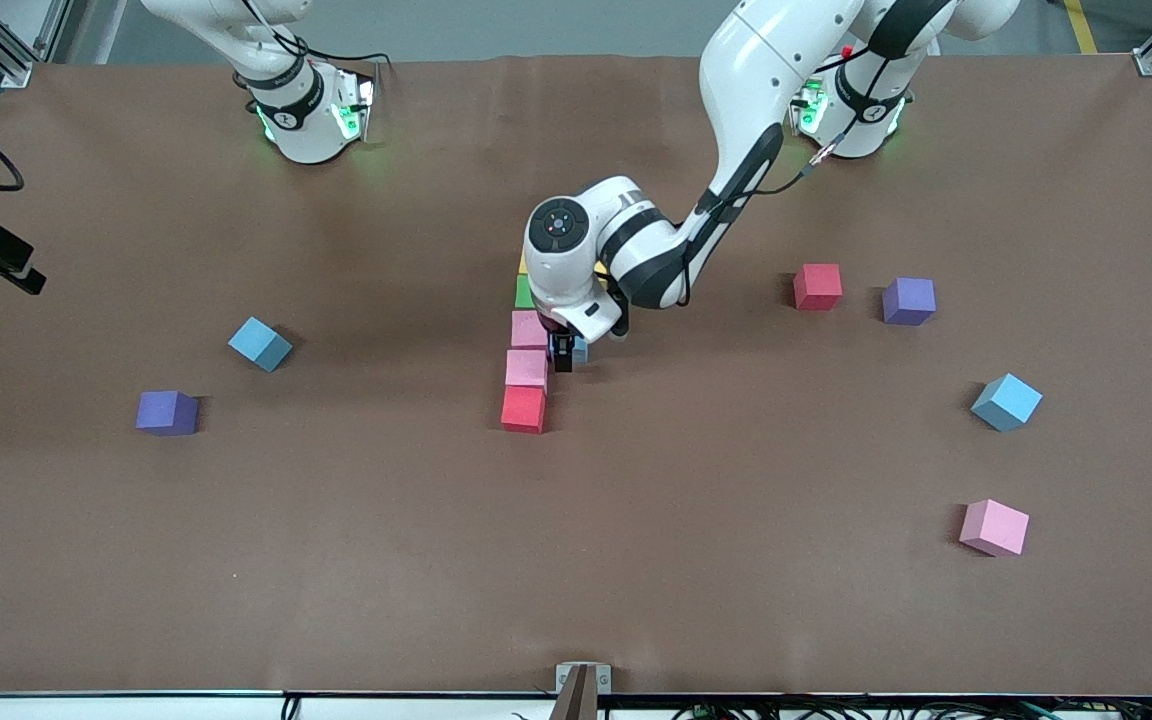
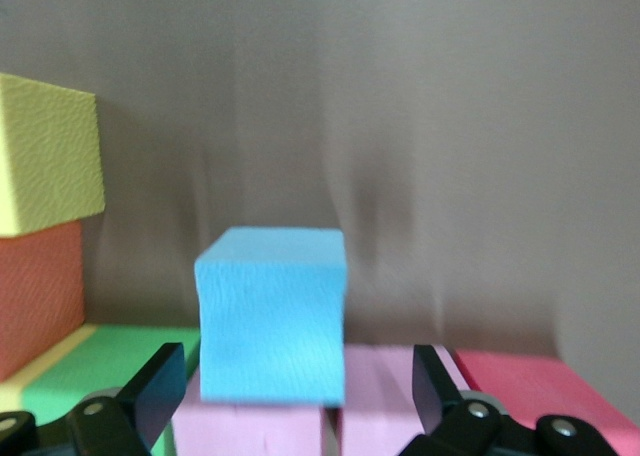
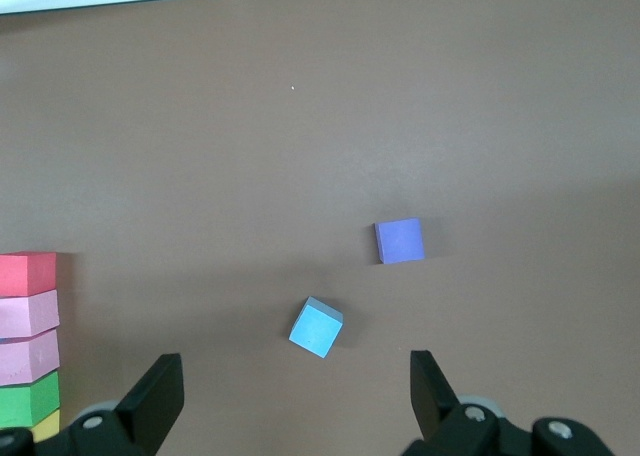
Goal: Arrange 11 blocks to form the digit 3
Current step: 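Lower the light blue block beside the pink blocks and open the left gripper, then reach the left gripper to the red block beside the purple block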
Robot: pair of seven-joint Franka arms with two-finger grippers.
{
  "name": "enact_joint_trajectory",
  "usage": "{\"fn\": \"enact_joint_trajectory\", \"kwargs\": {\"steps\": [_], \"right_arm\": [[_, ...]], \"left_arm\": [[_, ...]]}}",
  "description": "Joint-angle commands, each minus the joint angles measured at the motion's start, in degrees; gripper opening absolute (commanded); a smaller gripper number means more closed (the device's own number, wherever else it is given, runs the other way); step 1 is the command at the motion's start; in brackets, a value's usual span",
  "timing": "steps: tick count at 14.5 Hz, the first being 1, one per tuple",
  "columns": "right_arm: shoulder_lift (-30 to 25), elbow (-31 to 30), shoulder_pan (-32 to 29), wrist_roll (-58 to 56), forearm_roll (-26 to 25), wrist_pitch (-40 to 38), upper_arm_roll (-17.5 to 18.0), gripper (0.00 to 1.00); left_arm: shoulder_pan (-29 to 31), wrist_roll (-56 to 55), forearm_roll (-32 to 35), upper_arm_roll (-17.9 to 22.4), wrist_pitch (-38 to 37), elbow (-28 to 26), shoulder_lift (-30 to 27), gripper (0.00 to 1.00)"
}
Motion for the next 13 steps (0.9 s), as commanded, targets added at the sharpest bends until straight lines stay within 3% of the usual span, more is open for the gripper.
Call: {"fn": "enact_joint_trajectory", "kwargs": {"steps": [1, 7, 11, 13], "right_arm": [[-0.4, -0.1, -0.6, 0.7, -0.8, -0.5, 0.7, 1.0], [-0.6, -0.1, -0.4, 0.6, -0.8, -0.4, 1.0, 1.0], [-0.5, -0.1, -0.6, 0.6, -0.9, -0.4, 1.1, 1.0], [-0.5, -0.1, -0.4, 0.6, -0.9, -0.1, 1.0, 1.0]], "left_arm": [[0.8, 1.9, 1.1, 0.2, -7.6, -3.0, -9.1, 1.0], [11.0, 29.7, 1.1, 0.2, -8.6, -22.5, -27.2, 0.99], [17.6, 57.7, 1.2, 0.3, -8.6, -32.1, -32.4, 0.98], [22.7, 69.2, 1.4, 0.2, -4.3, -38.7, -35.3, 0.98]]}}
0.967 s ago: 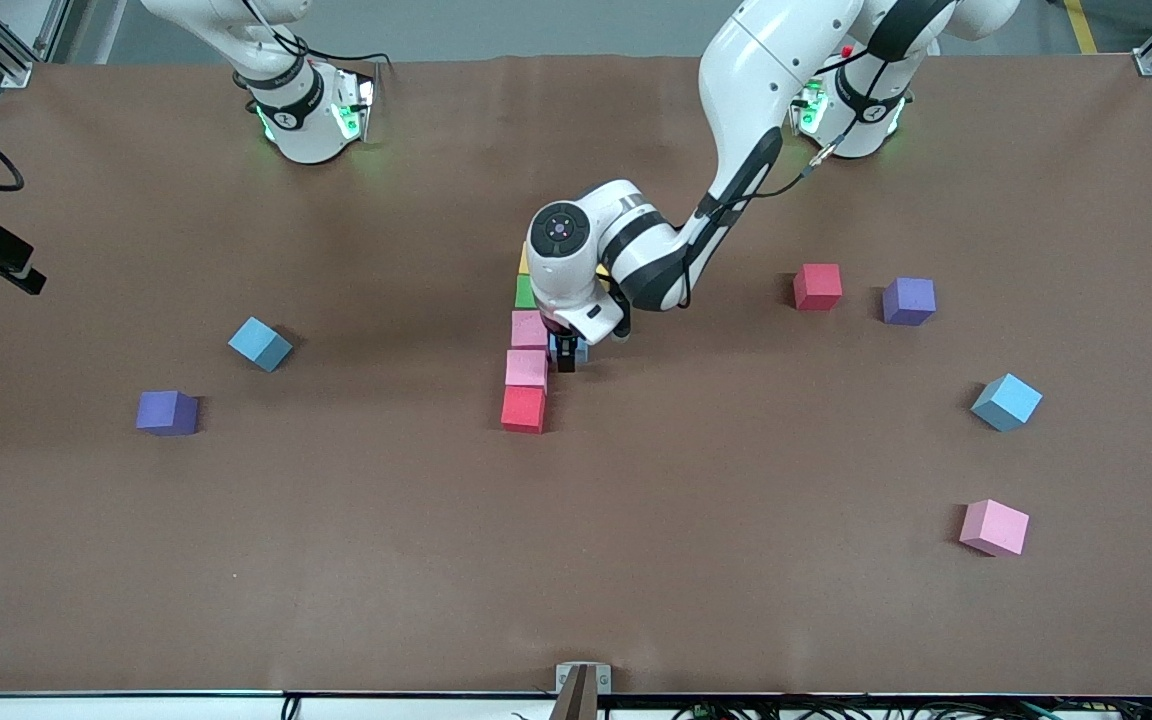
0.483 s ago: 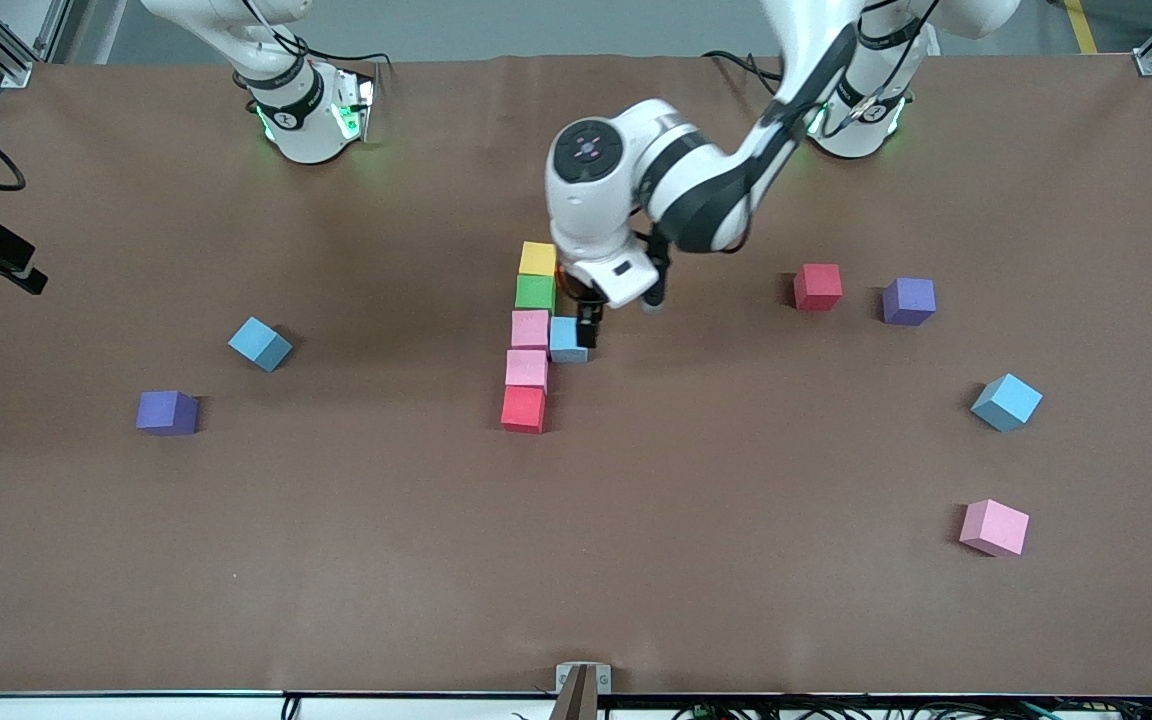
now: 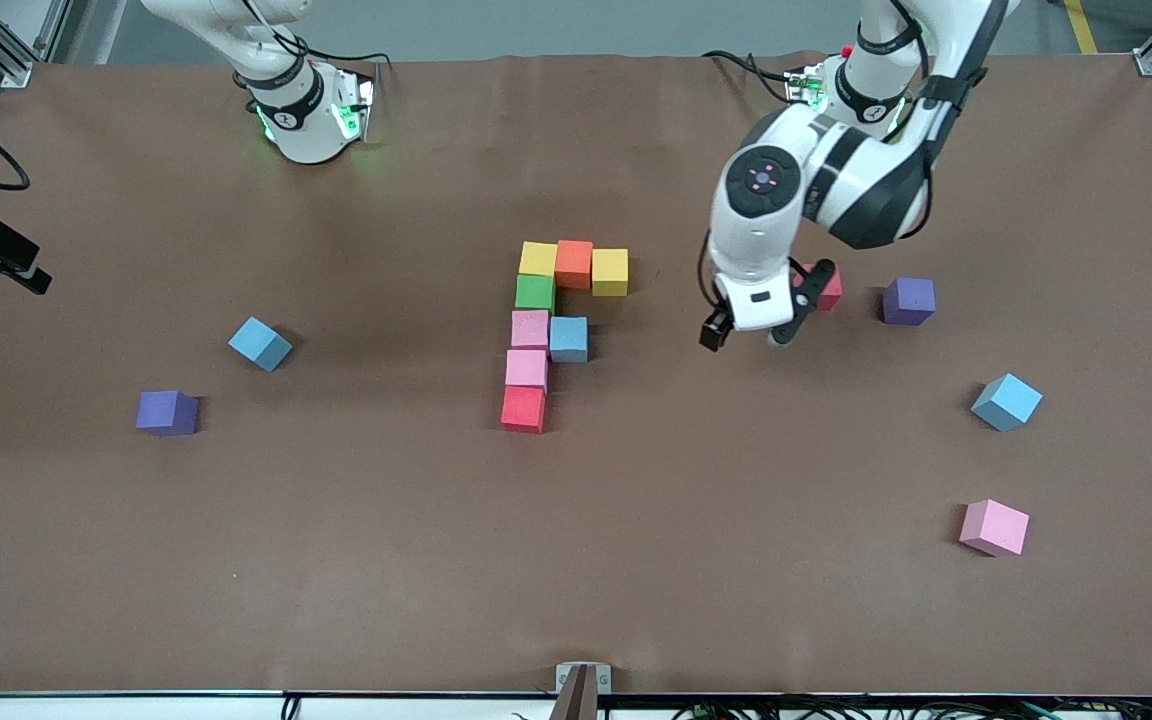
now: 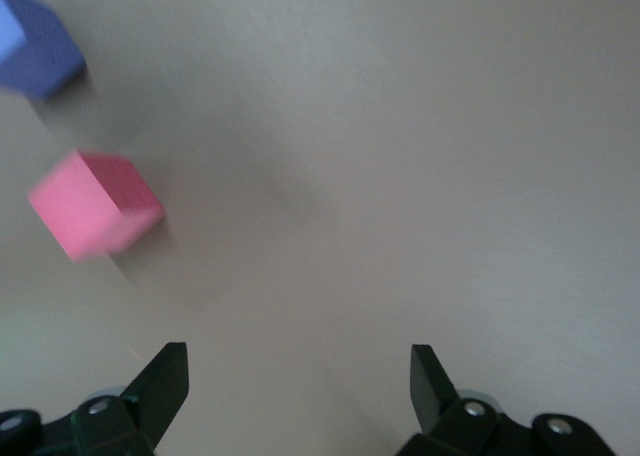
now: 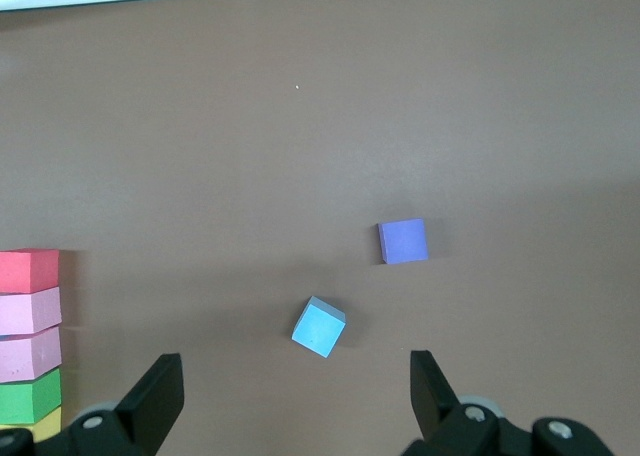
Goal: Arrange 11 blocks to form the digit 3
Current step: 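Reach the left gripper to the red block beside the purple block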
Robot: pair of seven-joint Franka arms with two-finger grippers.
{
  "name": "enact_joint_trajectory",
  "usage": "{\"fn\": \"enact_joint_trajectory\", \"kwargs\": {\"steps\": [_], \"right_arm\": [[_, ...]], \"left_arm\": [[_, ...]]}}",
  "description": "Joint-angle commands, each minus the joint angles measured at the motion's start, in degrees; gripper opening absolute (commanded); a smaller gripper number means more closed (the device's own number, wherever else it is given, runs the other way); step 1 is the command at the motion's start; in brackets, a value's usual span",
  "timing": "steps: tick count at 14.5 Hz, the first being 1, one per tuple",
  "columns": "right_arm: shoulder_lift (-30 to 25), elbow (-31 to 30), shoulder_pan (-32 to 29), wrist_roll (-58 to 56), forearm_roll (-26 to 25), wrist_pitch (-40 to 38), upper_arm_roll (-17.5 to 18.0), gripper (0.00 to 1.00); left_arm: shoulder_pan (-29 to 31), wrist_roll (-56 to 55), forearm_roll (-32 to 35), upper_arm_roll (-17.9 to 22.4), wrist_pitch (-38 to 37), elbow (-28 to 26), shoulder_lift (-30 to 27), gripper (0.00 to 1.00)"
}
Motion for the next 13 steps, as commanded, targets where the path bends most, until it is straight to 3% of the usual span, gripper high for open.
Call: {"fn": "enact_joint_trajectory", "kwargs": {"steps": [1, 8, 13], "right_arm": [[-0.5, -0.1, -0.4, 0.6, -0.9, 0.2, 0.6, 1.0], [-0.5, -0.1, -0.3, 0.8, -0.8, 0.6, 0.6, 1.0], [-0.4, -0.2, -0.3, 0.8, -0.8, 1.2, 0.6, 1.0]], "left_arm": [[6.2, 15.1, 1.1, -0.4, 8.0, -11.6, -5.8, 0.98], [16.7, 42.3, 1.1, -0.4, 25.9, -27.4, -5.8, 0.99], [16.8, 52.5, 1.1, -0.4, 27.2, -30.2, -5.5, 0.99]]}}
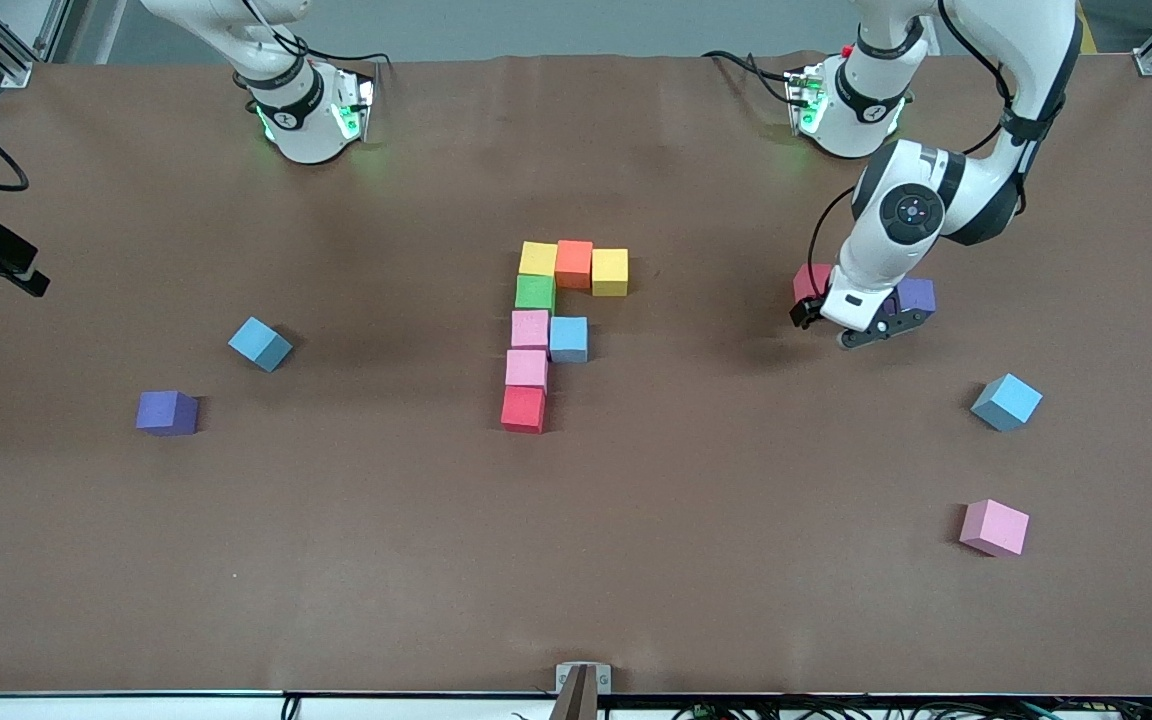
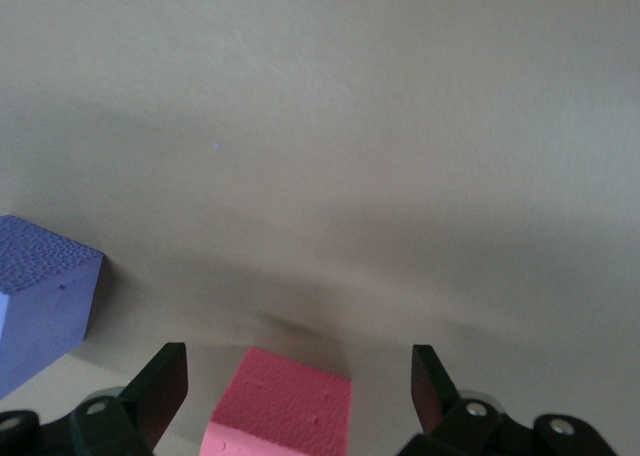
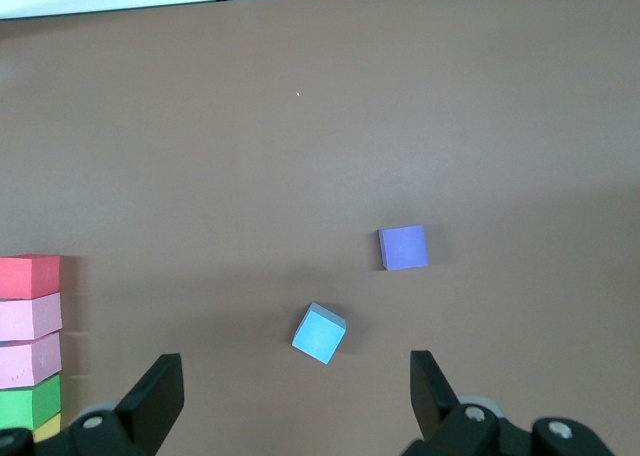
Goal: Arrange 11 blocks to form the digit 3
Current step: 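Grasp the red block with the left gripper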
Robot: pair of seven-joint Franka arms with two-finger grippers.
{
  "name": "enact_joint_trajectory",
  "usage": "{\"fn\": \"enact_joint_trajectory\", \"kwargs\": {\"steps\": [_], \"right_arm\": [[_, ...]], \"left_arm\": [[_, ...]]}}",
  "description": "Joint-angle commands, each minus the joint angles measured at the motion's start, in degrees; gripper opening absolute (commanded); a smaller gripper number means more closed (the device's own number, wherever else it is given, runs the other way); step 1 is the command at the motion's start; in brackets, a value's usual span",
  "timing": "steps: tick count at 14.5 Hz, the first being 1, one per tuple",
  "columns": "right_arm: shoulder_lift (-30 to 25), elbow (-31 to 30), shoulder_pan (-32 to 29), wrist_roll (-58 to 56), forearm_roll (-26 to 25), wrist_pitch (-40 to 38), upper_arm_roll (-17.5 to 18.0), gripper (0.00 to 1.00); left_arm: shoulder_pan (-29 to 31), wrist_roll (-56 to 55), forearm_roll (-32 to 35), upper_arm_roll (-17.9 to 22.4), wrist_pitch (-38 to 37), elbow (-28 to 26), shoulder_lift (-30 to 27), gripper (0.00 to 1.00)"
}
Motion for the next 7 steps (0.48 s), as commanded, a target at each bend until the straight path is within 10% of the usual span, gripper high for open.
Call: {"fn": "enact_joint_trajectory", "kwargs": {"steps": [1, 7], "right_arm": [[-0.4, -0.2, -0.2, 0.8, -0.9, 0.5, 0.5, 1.0], [-0.4, -0.4, -0.2, 0.6, -0.8, 0.4, 0.5, 1.0]], "left_arm": [[0.3, 5.7, 1.1, -0.2, 0.8, -1.8, -1.4, 0.99], [0.2, 6.2, 1.1, -0.4, 0.7, -2.9, 0.4, 0.98]]}}
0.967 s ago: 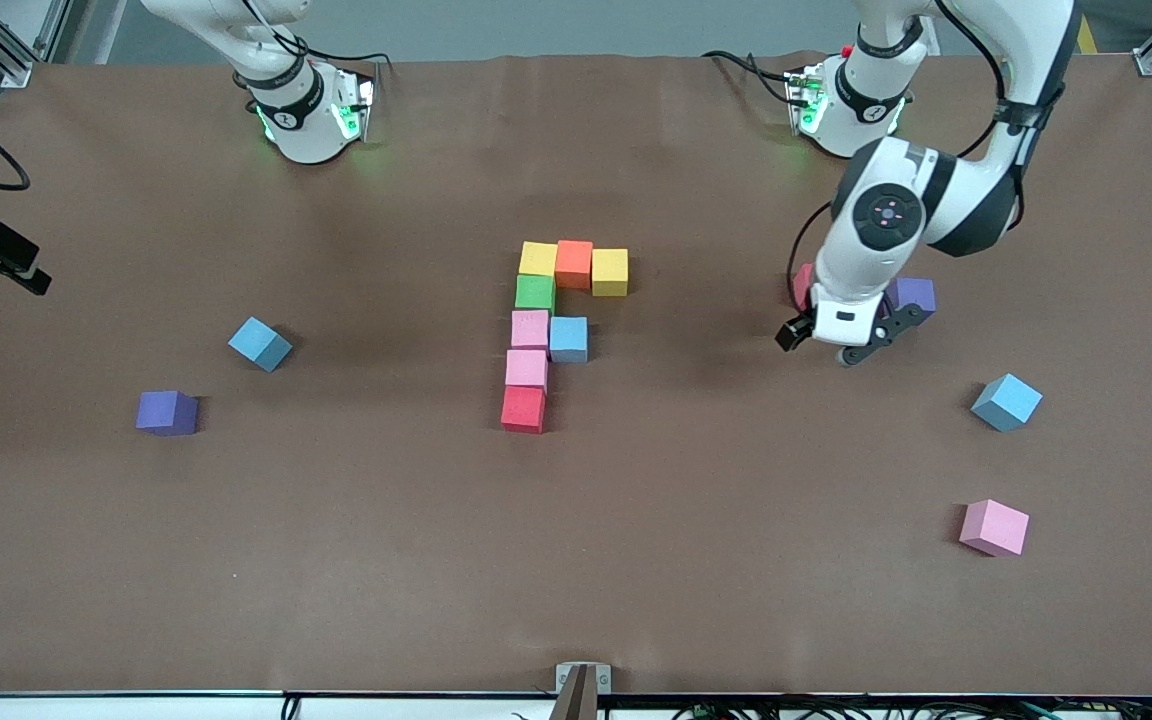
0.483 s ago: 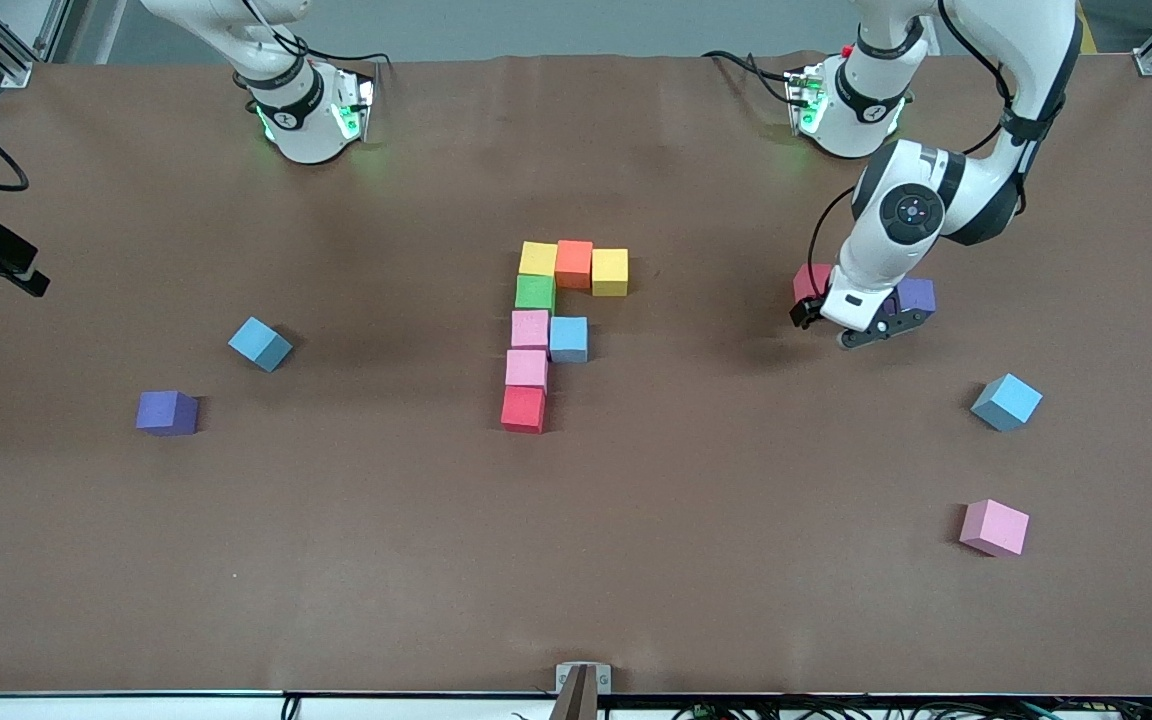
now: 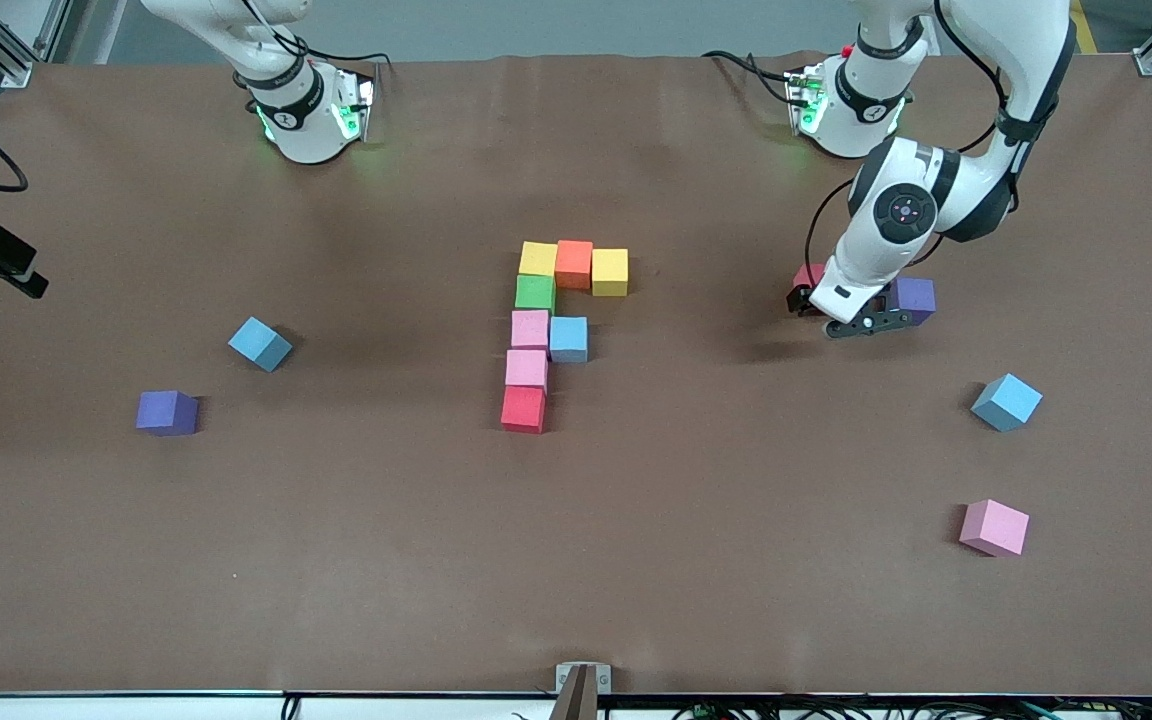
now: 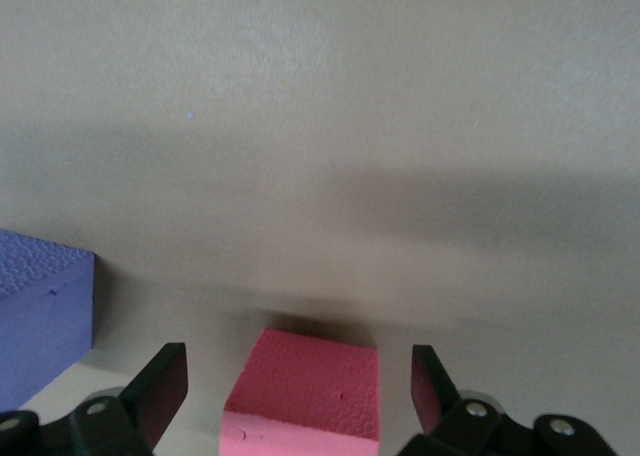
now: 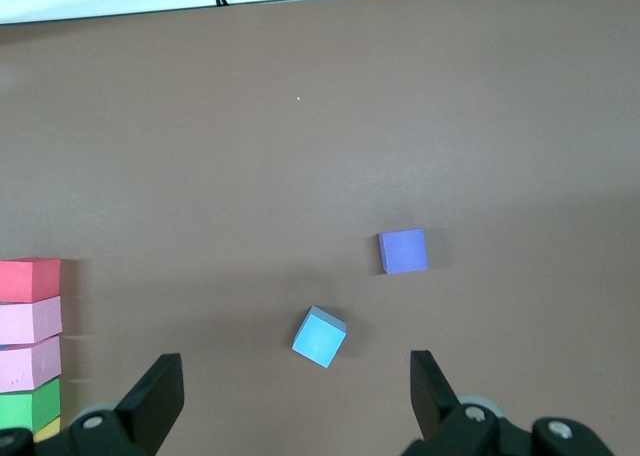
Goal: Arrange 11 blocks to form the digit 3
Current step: 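Grasp the red block with the left gripper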
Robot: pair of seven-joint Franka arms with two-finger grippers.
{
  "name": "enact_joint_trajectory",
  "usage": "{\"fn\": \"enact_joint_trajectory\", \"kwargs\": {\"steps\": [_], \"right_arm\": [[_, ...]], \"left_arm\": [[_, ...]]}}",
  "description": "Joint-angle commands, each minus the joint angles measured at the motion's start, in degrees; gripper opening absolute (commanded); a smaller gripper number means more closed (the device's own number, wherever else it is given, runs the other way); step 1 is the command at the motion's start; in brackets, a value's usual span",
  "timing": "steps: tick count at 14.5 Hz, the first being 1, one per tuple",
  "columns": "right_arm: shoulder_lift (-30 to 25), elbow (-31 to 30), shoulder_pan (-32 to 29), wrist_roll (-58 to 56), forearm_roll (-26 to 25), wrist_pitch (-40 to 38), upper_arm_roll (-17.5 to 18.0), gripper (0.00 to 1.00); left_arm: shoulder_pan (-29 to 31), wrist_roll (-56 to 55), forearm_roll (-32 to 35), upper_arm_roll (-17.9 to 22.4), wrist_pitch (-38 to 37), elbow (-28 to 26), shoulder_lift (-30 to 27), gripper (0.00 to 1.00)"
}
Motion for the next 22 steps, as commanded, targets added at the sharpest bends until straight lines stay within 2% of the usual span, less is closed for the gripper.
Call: {"fn": "enact_joint_trajectory", "kwargs": {"steps": [1, 9, 13, 16, 18, 19, 21, 22], "right_arm": [[-0.4, -0.3, -0.3, 0.6, -0.8, -0.1, 0.5, 1.0], [-0.4, -0.3, -0.4, 0.5, -0.8, -0.1, 0.5, 1.0], [-0.4, -0.4, -0.2, 0.4, -1.2, -0.1, 0.5, 1.0], [-0.4, -0.7, -0.2, 0.4, -1.2, -0.1, 0.6, 1.0], [-0.5, -0.9, 0.6, 0.4, -1.3, -0.2, 0.6, 1.0], [-0.5, -1.0, 0.6, 0.4, -1.3, -0.3, 0.6, 1.0], [-0.6, -1.0, 0.7, 0.4, -1.3, -0.4, 0.7, 1.0], [-0.6, -1.1, 0.8, 0.4, -1.3, -0.4, 0.7, 1.0]], "left_arm": [[0.2, 0.4, 1.0, -0.4, 0.7, -1.3, -0.1, 0.98], [0.2, -0.1, 0.4, -0.9, 0.7, -2.6, 0.3, 0.95], [-0.1, -0.5, -0.2, -1.5, 0.6, -2.6, 0.7, 0.75], [-0.1, -0.7, -2.0, -2.5, 0.5, -2.3, 1.1, 0.49], [-0.5, -2.2, -2.8, -2.6, 0.4, -1.0, 1.2, 0.38], [-0.7, -4.0, -2.9, -2.6, 0.3, 0.2, 1.5, 0.35], [-0.7, -8.5, -3.2, -3.4, -0.7, 4.4, 2.7, 0.34], [-0.9, -12.8, -4.4, -4.7, -2.0, 8.5, 4.8, 0.34]]}}
